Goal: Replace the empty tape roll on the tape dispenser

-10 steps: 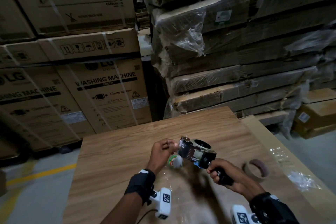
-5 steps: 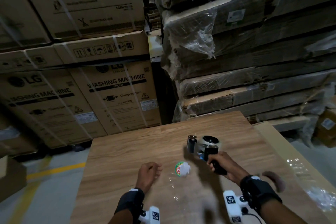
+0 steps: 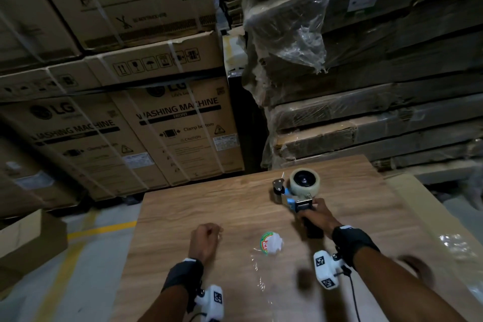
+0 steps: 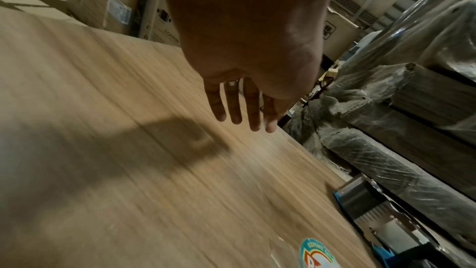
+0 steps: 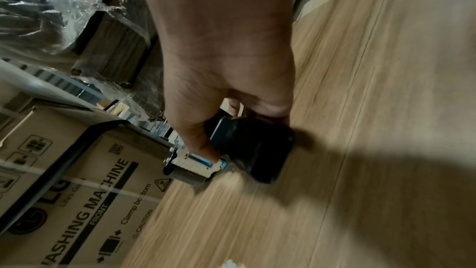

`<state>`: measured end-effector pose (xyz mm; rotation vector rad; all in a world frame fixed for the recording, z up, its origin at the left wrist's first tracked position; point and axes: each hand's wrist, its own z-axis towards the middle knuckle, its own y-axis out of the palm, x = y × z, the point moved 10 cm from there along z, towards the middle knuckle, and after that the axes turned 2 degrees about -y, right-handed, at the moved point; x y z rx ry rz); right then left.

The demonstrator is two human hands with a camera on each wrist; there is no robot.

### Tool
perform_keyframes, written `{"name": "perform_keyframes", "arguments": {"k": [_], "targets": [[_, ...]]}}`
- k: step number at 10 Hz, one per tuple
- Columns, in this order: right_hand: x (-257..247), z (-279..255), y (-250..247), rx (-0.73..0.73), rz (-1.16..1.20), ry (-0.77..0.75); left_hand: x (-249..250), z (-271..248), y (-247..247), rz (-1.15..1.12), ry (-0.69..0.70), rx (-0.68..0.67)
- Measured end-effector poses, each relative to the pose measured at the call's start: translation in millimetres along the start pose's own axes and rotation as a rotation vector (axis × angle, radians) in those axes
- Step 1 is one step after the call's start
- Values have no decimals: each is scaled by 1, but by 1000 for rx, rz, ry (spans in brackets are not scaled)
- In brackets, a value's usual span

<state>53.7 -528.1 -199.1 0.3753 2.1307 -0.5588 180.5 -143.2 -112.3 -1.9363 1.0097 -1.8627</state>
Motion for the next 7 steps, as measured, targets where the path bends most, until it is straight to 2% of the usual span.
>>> {"name": "perform_keyframes", "arguments": {"k": [1,2,3,4,5,6,7], "targets": [[7,6,-3,31,-58,-9,2,8,-3,61,5,-15],[-32,-33,-15,125,-148,-48,4,15,-3,96,5,-35],[-59,-47,-20,161,-230,-118,12,15,-4,96,4,-27],[-97,-55,-18,206,-388,-279,28,14,-7,110,71,-14],[-116,-57,-11,225,-468,-362,38,13,-12,161,107,-11],[-144,-77,5,205,-561,-505,56,7,-22,299,160,1],[-166,-97,16,231,-584,-602,78,7,-36,365,231,85]]}}
